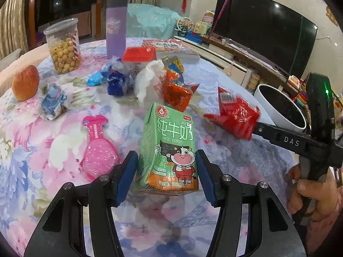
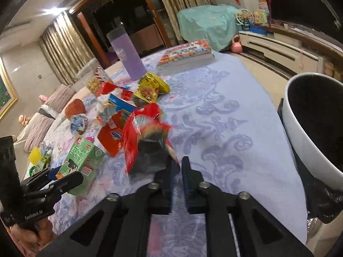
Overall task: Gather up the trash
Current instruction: 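Grasp the green milk carton with the left tool while the right tool grasps the red chip bag, then carry the milk carton and chip bag in both tools over the bin, then open both tools to drop the carton and chip bag into the bin, then move the left tool to the pink hairbrush while the right tool reaches the orange snack bag, then grasp the orange snack bag with the right tool while the left tool grasps the pink hairbrush, then carry the hairbrush and snack bag in both tools over the black trash bin, then open both tools to drop the hairbrush and snack bag into the bin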
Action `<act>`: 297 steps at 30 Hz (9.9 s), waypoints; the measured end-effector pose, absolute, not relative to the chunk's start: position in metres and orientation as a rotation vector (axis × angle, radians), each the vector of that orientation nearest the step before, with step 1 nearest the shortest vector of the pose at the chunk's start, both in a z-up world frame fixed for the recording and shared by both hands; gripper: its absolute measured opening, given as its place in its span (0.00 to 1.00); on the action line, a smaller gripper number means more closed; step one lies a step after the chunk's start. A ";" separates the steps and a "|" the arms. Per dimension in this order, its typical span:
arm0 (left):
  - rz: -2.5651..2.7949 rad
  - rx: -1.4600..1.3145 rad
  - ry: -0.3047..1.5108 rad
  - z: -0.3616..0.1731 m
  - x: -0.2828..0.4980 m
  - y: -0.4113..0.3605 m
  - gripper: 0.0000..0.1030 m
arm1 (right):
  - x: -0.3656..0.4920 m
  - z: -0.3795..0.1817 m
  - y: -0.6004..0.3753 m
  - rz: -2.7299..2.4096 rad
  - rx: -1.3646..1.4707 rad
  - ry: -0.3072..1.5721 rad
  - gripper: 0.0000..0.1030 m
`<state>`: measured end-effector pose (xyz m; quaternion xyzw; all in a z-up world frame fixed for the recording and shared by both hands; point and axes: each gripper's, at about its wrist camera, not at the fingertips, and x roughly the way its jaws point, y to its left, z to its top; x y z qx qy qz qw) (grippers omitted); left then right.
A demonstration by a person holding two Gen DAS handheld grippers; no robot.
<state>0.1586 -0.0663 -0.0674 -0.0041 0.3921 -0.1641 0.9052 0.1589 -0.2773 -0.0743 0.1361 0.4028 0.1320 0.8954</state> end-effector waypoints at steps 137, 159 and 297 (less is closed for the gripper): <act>-0.309 -0.069 0.851 -0.054 0.132 -0.078 0.74 | 0.087 -0.042 -0.331 0.170 0.439 0.710 0.91; -0.162 -0.169 0.880 -0.071 0.133 0.017 0.75 | 0.120 -0.062 -0.225 0.325 0.354 0.786 0.91; -0.784 0.208 0.896 -0.041 0.215 -0.364 0.51 | 0.139 -0.052 -0.508 -0.038 0.476 0.765 0.30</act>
